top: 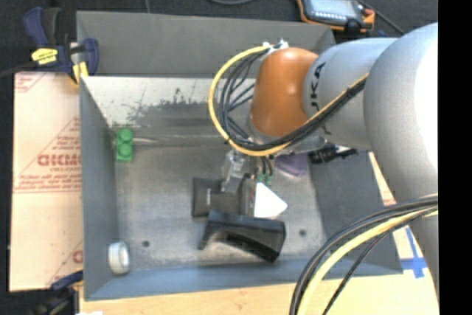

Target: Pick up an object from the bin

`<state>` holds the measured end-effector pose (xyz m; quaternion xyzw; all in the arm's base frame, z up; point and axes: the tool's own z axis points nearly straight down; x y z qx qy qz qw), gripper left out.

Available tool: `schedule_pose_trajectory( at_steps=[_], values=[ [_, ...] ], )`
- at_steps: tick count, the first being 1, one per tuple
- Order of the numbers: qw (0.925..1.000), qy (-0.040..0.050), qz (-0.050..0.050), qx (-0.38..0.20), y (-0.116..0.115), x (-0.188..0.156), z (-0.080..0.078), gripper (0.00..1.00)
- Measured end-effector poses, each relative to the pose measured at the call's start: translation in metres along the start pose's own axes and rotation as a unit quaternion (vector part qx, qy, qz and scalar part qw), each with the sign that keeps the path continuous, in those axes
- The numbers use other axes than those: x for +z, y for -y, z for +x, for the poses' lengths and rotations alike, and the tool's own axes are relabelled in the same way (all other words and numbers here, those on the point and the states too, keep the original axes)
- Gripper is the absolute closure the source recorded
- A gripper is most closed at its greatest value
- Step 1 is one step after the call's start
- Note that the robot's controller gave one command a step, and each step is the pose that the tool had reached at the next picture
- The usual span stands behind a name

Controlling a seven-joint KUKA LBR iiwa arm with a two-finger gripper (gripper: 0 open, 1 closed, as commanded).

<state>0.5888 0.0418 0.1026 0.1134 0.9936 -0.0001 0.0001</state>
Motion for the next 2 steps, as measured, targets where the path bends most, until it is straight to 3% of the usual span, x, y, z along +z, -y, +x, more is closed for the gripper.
schedule_pose_trajectory(
  at_steps=[2],
  values=[
    [1.0, -0.0003, 0.0, -0.001, 0.0, -0.026, 0.0, 1.0]
  ],
)
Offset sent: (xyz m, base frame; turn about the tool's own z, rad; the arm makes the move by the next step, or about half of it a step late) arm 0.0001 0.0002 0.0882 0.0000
